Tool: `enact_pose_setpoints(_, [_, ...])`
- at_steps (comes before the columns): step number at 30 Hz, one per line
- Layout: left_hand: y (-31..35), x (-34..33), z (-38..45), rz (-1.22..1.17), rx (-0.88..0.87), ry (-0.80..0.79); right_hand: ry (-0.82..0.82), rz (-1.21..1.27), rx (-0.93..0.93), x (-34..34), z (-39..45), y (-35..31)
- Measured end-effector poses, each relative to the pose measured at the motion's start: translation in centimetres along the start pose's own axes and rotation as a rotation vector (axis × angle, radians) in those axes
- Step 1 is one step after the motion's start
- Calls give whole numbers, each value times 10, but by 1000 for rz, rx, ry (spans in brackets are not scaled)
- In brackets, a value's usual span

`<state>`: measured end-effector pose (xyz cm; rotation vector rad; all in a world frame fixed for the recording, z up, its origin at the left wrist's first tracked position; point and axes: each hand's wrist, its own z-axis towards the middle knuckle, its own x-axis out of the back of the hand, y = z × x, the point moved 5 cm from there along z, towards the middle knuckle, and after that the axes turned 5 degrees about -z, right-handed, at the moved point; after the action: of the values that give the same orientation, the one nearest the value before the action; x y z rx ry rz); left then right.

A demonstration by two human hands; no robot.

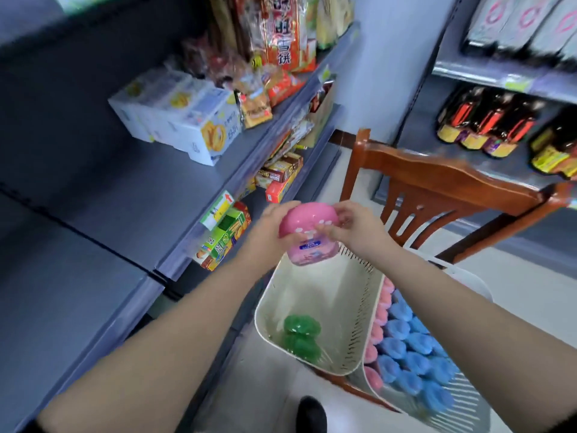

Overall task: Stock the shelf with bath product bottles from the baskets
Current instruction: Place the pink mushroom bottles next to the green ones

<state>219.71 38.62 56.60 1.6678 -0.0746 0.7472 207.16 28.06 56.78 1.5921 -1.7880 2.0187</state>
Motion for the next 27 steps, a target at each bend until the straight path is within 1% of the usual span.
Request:
enact_pose_setpoints(4, [57, 44, -13, -108, -94, 49, 79, 77, 88, 37, -20, -50])
enact_pose_setpoints(7, [96, 79, -30, -232, -109, 71, 118, 157, 149, 57, -35, -88])
enact_pose_setpoints(9, [122, 104, -43, -257, -145, 108, 123, 214, 186, 68, -47, -118])
enact_pose_setpoints(11, [145, 129, -55, -257, -185, 140, 103, 254, 231, 78, -59, -149])
enact_pose_setpoints(14, [175, 164, -76, -268, -227, 206, 22, 443, 287, 85, -75, -192])
enact_pose_setpoints(19, [217, 220, -113, -260, -302, 314, -32, 637, 380, 93, -95, -258])
enact_pose_setpoints(24, [235, 273, -154, -307, -302, 386, -77, 755, 439, 86, -116, -324])
enact_pose_setpoints(27, [237, 303, -182, -331, -293, 423, -136, 793, 484, 72, -129, -360])
